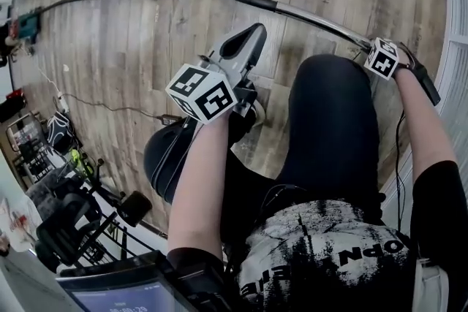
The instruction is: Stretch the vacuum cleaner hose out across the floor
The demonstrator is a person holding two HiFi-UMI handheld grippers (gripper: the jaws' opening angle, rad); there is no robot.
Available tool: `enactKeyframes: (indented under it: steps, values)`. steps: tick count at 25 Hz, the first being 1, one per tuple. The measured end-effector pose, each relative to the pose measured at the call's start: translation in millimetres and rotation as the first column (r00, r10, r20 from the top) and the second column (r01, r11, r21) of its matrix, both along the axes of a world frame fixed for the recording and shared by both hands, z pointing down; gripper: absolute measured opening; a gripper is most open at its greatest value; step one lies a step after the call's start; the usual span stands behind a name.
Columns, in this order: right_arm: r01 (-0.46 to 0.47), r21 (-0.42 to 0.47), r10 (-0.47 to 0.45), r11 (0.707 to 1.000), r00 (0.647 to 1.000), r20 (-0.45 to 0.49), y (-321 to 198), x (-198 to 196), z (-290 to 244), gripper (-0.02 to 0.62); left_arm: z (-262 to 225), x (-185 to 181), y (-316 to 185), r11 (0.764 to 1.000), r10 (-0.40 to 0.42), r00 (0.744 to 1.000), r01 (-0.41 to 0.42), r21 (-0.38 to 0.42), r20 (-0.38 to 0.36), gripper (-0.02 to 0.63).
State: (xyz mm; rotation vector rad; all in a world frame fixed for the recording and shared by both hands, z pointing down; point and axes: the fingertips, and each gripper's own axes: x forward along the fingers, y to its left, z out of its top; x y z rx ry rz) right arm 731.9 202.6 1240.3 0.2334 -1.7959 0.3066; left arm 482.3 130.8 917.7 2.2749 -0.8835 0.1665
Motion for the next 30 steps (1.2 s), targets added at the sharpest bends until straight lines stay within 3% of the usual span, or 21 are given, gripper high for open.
enactKeyframes:
  steps: [6,8,14,22,26,30]
  values:
    - [-0.025,-0.032,0.026,0.999,0.999,0.024,12.6,-5.5,17.8,0.067,10.7,24.0,7.7,0.998,0.049,0.982,-0.054,0.022,0.184,0.000]
    - [-0.037,-0.052,0.038,0.998,0.999,0.025,12.8,-3.5,30.1,0.067,14.0,29.4,3.9,0.998,0.053,0.976,-0.059,0.022,0.211,0.000]
    - [-0.038,-0.015,0.038,0.999,0.999,0.007,10.1,-12.0,44.5,0.069,34.9,23.2,17.3,0.998,0.063,0.965,-0.062,-0.011,0.254,0.000]
    - [0.000,0.023,0.001,1.000,0.999,-0.039,20.3,-13.6,62.6,0.071,41.1,12.6,25.6,0.999,0.024,0.975,-0.015,-0.041,0.222,0.000]
    - [0.049,-0.040,-0.053,0.998,0.995,-0.084,39.1,-18.6,70.2,0.075,41.8,9.6,28.8,0.999,0.027,0.975,-0.018,-0.041,0.221,0.000]
    - [0.013,-0.092,-0.022,0.996,0.995,-0.100,45.3,-21.8,70.9,0.108,40.6,12.1,28.6,0.998,0.049,0.974,-0.041,-0.041,0.221,0.000]
